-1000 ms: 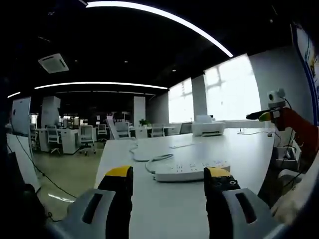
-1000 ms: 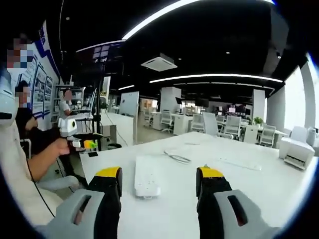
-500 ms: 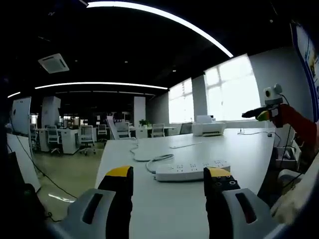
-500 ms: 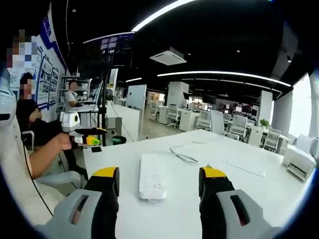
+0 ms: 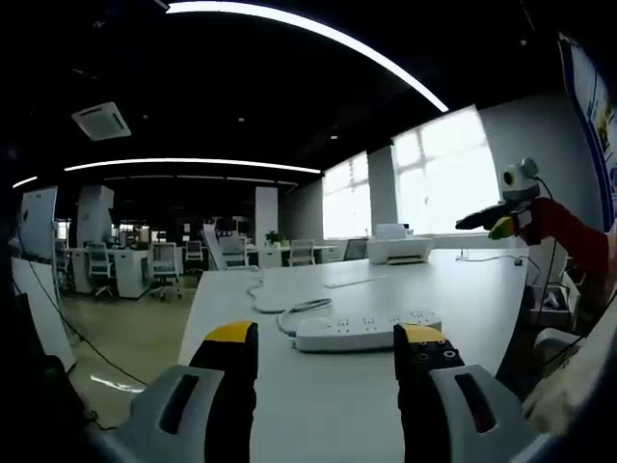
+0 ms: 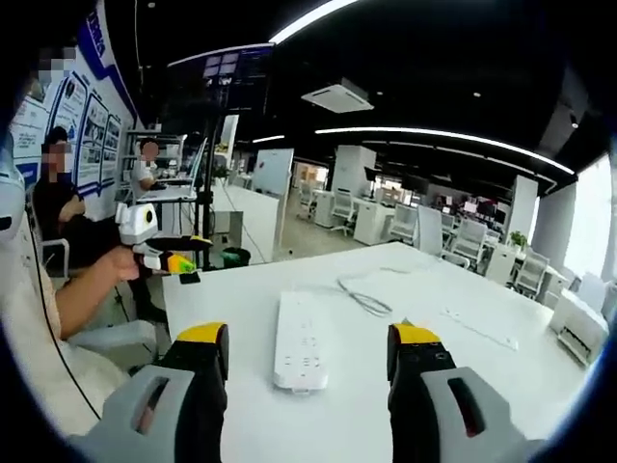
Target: Pick up the power strip scattered on the table, fix it on the side mounting bracket of the table, and press the switch
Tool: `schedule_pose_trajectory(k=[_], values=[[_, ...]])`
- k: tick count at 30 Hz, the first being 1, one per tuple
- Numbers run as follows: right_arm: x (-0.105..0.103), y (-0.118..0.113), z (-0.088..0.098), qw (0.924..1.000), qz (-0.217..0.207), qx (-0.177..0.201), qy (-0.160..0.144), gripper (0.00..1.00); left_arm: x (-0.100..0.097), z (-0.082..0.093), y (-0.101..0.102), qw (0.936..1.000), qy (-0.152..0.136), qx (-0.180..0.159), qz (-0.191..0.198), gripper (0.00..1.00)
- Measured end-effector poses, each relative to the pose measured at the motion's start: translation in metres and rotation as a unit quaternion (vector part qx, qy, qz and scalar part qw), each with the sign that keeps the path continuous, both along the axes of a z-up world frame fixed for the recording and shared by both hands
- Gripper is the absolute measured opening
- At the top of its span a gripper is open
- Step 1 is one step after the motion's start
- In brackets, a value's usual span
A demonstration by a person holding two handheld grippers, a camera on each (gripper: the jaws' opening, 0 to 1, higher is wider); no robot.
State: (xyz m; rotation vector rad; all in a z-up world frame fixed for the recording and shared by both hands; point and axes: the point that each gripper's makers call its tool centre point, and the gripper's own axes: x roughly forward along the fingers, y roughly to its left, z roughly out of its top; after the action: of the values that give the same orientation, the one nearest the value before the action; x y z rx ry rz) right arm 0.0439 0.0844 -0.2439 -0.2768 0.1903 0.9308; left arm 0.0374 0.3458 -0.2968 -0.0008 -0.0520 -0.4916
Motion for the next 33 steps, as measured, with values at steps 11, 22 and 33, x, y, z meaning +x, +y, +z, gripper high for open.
schedule_pose_trajectory(k=[11,22,33], values=[[0.005,0.010,-0.011,0.9997,0.008,-0.018,0.013,0.64,0.000,-0.001,-0.001,1.0000,0.001,0.001,-0.003,0.61],[0.012,0.011,-0.017,0.9994,0.007,-0.028,0.019,0.67,0.000,-0.001,-0.001,1.0000,0.002,0.003,-0.004,0.61],[0.018,0.017,-0.028,0.9988,0.009,-0.038,0.029,0.67,-0.001,-0.001,-0.001,1.0000,0.002,0.006,-0.006,0.61]])
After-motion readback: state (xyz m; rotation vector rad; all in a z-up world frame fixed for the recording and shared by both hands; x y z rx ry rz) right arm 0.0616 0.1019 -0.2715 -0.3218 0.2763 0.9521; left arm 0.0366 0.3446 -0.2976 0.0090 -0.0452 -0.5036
